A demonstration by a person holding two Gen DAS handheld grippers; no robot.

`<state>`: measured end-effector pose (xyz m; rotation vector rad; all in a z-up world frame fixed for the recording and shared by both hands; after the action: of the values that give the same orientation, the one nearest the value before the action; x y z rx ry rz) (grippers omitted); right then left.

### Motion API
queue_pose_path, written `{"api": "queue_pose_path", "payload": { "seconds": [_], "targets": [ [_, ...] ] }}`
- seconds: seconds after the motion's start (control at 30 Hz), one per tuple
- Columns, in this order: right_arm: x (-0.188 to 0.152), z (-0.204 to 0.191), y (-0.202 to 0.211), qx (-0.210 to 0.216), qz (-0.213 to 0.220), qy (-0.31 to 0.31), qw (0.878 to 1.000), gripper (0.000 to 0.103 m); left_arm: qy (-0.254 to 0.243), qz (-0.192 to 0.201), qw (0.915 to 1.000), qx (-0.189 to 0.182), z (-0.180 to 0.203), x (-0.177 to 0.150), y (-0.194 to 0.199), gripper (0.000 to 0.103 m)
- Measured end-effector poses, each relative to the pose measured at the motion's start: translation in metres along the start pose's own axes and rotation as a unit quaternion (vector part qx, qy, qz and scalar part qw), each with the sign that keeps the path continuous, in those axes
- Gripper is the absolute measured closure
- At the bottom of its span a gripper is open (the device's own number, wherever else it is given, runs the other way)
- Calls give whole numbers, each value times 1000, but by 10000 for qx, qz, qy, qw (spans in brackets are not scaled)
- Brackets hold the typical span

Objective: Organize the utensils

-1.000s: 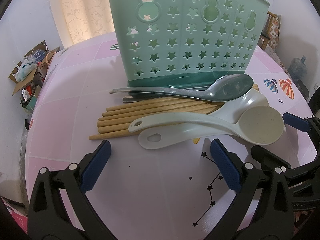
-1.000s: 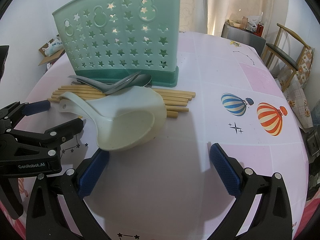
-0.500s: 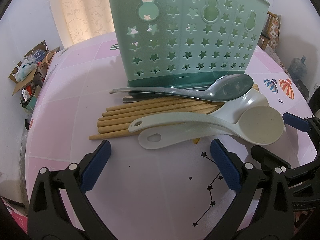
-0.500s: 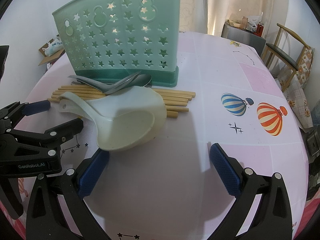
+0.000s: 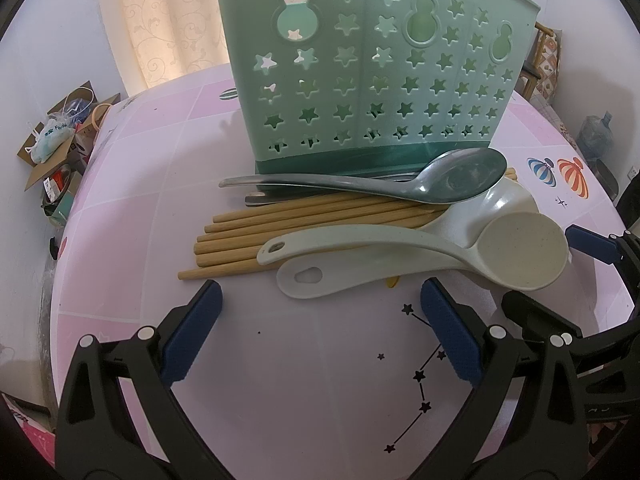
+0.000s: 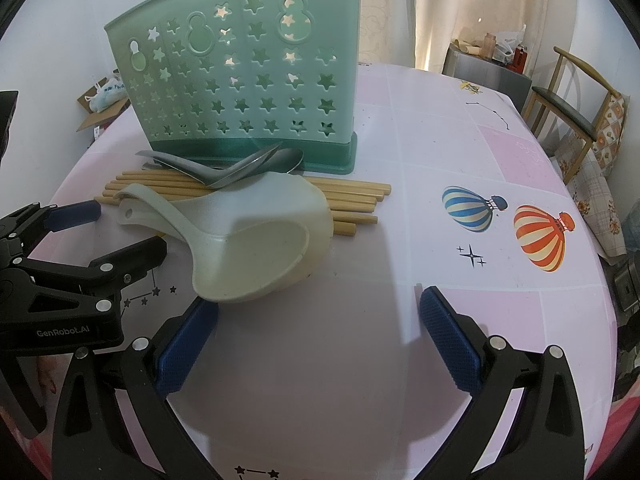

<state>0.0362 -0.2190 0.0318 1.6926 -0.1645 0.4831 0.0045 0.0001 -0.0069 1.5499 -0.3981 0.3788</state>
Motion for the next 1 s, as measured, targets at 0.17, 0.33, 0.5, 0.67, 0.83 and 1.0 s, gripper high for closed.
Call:
{"api": "queue_pose_path", "payload": {
  "seconds": [0.17, 0.33, 0.5, 0.67, 0.83, 1.0],
  "targets": [
    [0, 0, 0, 0, -1, 0, 10000, 5, 0, 0, 10000, -1, 0, 0, 0, 7],
    [0, 0, 0, 0, -2, 0, 10000, 5, 1, -1, 10000, -2, 0, 0, 0, 7],
    [0, 0, 0, 3, -16, -5, 10000, 5, 1, -1, 10000, -2, 0, 0, 0, 7],
    [3, 1, 1, -4, -54, -23, 10000, 5, -7, -5, 10000, 1, 3, 2, -2, 7],
    [-4, 10, 12, 387, 101, -333, 9986, 5, 42, -50, 10000, 17, 0, 2, -1, 7],
    [0, 24, 30, 734, 399, -693, 9941, 15, 218, -33, 9997, 94, -6, -3, 2, 7]
  ]
}}
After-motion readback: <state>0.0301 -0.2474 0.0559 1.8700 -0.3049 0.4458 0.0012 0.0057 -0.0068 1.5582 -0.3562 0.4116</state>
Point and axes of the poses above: each gripper's, at about its wrist camera, not at the fingertips, and y roughly against the way its jaws point, z to its right, x to its top, the point moved 1 cm from there along -y, roughly the way its jaws point, and after that the axes turned 8 degrees about -z, right-handed, at the moved point
